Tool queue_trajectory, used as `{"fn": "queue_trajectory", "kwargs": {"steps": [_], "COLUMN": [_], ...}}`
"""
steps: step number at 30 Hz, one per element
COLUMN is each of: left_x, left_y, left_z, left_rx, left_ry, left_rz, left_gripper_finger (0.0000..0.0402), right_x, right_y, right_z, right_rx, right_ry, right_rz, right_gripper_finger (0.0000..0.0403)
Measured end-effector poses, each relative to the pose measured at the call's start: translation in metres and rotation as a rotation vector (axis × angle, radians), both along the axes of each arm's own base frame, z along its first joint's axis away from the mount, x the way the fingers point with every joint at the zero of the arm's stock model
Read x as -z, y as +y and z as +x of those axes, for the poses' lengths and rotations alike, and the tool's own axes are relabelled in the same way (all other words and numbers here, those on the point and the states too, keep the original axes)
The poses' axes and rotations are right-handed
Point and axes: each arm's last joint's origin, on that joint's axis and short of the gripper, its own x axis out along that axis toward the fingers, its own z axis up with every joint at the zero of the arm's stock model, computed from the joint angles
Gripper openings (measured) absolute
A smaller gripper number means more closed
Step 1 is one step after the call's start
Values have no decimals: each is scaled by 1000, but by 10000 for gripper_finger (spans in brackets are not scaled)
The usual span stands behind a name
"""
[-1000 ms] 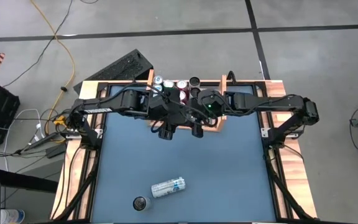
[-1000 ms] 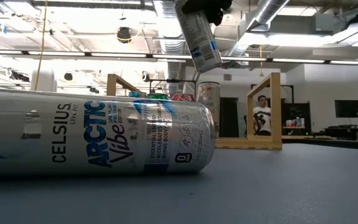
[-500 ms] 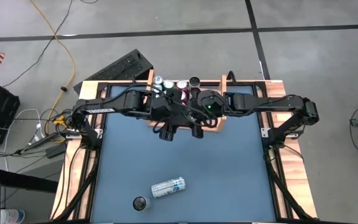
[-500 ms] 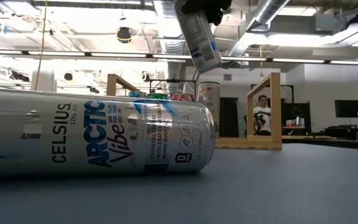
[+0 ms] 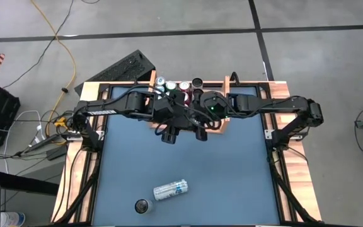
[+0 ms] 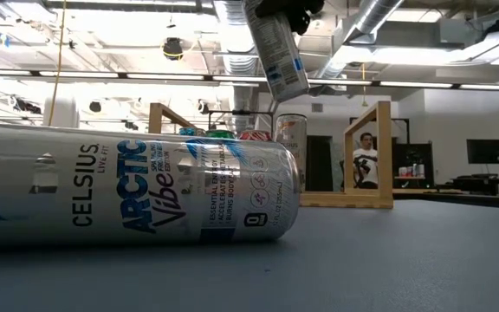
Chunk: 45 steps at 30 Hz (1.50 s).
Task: Place canned beverage on shelf
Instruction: Put the light blue soda can on the shelf
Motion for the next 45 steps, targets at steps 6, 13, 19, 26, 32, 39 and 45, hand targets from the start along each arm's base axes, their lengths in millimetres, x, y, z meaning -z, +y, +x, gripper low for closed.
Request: {"fn": "queue_trajectory", "kwargs": {"steps": [6, 13, 19, 26, 32, 39, 45], "left_x": [2, 5, 1, -14, -8, 12, 27], "left_y": [0, 0, 5, 18, 43, 81, 109], "left_z": [-1, -4, 1, 13, 22, 38, 52], "left_rx": [8, 116, 240, 337, 345, 306, 329], "left_ry": [20, 105, 65, -93, -97, -35, -32], "left_rz": [1, 104, 157, 292, 337, 393, 447], "left_gripper_finger": [230, 230, 230, 230, 230, 230, 230], "right_x": [0, -24, -48, -56, -60, -64, -63], "right_y": [1, 0, -6, -14, -21, -37, -49], "right_z": [-2, -38, -83, -112, -132, -149, -158], "right_rx": [-8, -7, 76, 160, 237, 376, 430], "right_ry": [16, 25, 22, 42, 72, 83, 120], "right_rz": [-7, -29, -35, -18, -46, -103, -121], "right_gripper_finger": [354, 372, 368, 368, 368, 368, 368]}}
